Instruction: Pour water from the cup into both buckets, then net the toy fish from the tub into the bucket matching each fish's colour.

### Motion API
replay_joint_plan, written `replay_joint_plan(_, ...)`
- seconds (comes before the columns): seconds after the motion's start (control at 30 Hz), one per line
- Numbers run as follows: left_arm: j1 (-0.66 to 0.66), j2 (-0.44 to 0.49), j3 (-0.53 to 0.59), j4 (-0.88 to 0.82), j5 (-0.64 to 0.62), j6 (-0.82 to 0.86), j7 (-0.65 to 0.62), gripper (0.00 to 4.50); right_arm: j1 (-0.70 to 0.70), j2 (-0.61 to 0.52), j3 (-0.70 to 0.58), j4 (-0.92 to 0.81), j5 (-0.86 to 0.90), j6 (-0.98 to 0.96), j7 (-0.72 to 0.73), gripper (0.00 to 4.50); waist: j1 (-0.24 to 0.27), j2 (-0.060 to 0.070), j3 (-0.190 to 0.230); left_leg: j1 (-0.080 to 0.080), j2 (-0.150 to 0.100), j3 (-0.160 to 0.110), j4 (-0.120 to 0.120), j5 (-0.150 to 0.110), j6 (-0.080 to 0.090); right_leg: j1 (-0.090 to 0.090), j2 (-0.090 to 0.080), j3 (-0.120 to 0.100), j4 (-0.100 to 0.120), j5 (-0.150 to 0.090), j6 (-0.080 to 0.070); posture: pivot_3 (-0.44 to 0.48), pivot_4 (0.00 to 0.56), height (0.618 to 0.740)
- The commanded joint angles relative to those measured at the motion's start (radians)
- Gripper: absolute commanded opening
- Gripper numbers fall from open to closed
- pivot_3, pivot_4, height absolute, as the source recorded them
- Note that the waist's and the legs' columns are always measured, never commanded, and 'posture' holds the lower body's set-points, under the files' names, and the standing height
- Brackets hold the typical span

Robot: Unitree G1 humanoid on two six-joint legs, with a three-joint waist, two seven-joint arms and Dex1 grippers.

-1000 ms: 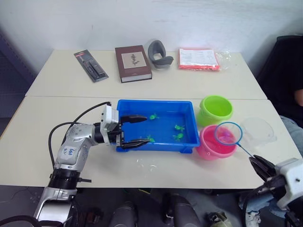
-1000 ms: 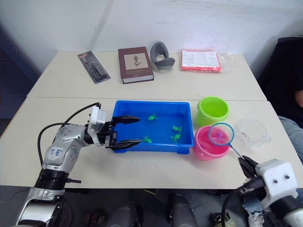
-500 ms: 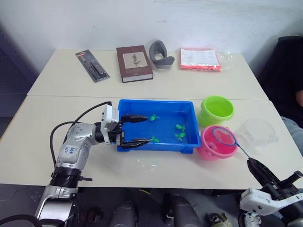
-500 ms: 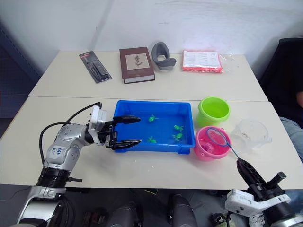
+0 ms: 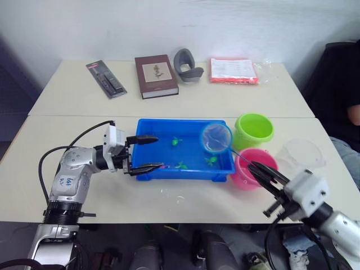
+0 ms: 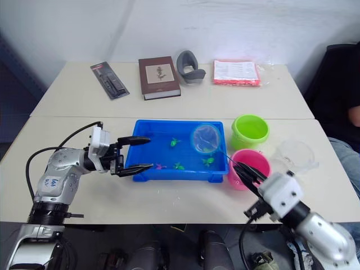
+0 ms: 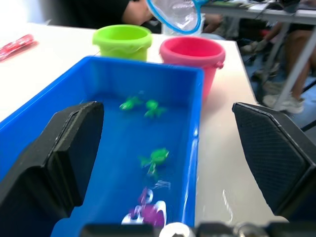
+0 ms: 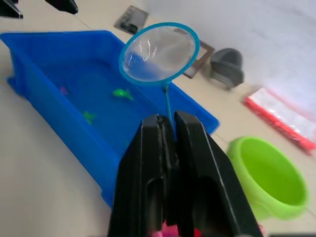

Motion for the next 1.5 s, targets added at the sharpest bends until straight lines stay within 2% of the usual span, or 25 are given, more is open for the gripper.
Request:
replay_joint_plan(0.03, 0.030, 0.024, 0.075, 0.002, -0.012, -0.036, 0.032, 4.49, -0.198, -0.008, 0.121, 0.094, 0.024, 0.135, 0.055, 0.00, 0.000, 0.000, 0.000, 0.000, 0.000, 0.000, 0.001, 0.000, 0.000, 0.000, 0.000, -0.001, 0.000, 0.000, 0.000, 0.000, 0.150, 0.740)
replay_joint_plan(0.3, 0.149, 0.136, 0.144, -0.025, -0.009, -0.029, 0.008, 4.49, -0.611, -0.053, 0.308, 0.377, -0.117, 0.217, 0.243, 0.00, 0.000, 0.001, 0.001, -0.004, -0.001, 0.001, 0.000, 0.001, -0.002, -0.002, -0.002, -0.006, -0.003, 0.001, 0.001, 0.000, 0.150, 0.740)
replay_joint_plan(0.47, 0.176, 0.186, 0.129, -0.064, -0.004, -0.014, -0.018, 4.49, -0.747, -0.043, 0.449, 0.466, -0.238, 0.223, 0.326, 0.00, -0.001, 0.001, 0.001, -0.005, -0.001, 0.001, -0.001, 0.001, -0.002, -0.002, -0.004, -0.006, -0.004, 0.001, 0.001, 0.000, 0.150, 0.740)
replay_joint_plan(0.67, 0.162, 0.225, 0.090, -0.136, 0.021, 0.014, -0.021, 4.49, -0.820, -0.064, 0.569, 0.541, -0.400, 0.162, 0.409, 0.00, -0.002, 0.001, 0.001, -0.006, -0.001, 0.001, 0.000, 0.000, -0.002, -0.003, -0.005, -0.007, -0.003, 0.001, 0.002, 0.000, 0.150, 0.740)
replay_joint_plan(0.87, 0.088, 0.239, 0.053, -0.126, 0.040, 0.037, -0.023, 4.49, -0.886, -0.064, 0.611, 0.622, -0.522, 0.075, 0.475, 0.00, -0.002, 0.001, 0.001, -0.006, -0.001, 0.002, 0.000, 0.001, -0.002, -0.003, -0.003, -0.009, -0.003, 0.002, 0.002, 0.000, 0.150, 0.740)
replay_joint_plan(1.07, 0.060, 0.234, 0.027, -0.103, 0.054, 0.025, -0.039, 4.49, -0.909, -0.010, 0.608, 0.634, -0.477, 0.072, 0.577, 0.00, -0.006, 0.001, 0.001, -0.006, 0.000, 0.003, 0.000, 0.000, -0.003, -0.003, -0.001, -0.010, -0.003, 0.002, 0.002, 0.000, 0.150, 0.740)
replay_joint_plan(1.2, 0.050, 0.229, 0.015, -0.089, 0.059, 0.020, -0.038, 4.49, -0.913, 0.034, 0.573, 0.591, -0.393, 0.180, 0.631, 0.00, -0.005, 0.001, 0.001, -0.006, 0.000, 0.003, 0.000, 0.000, -0.003, -0.003, -0.002, -0.010, -0.002, 0.002, 0.002, 0.000, 0.150, 0.740)
replay_joint_plan(1.5, 0.041, 0.214, 0.000, -0.076, 0.063, 0.016, -0.033, 4.49, -0.896, 0.079, 0.462, 0.532, -0.284, 0.403, 0.582, 0.00, -0.003, 0.001, 0.001, -0.006, 0.000, 0.002, 0.000, 0.000, -0.003, -0.003, -0.003, -0.010, -0.002, 0.002, 0.002, 0.000, 0.150, 0.740)
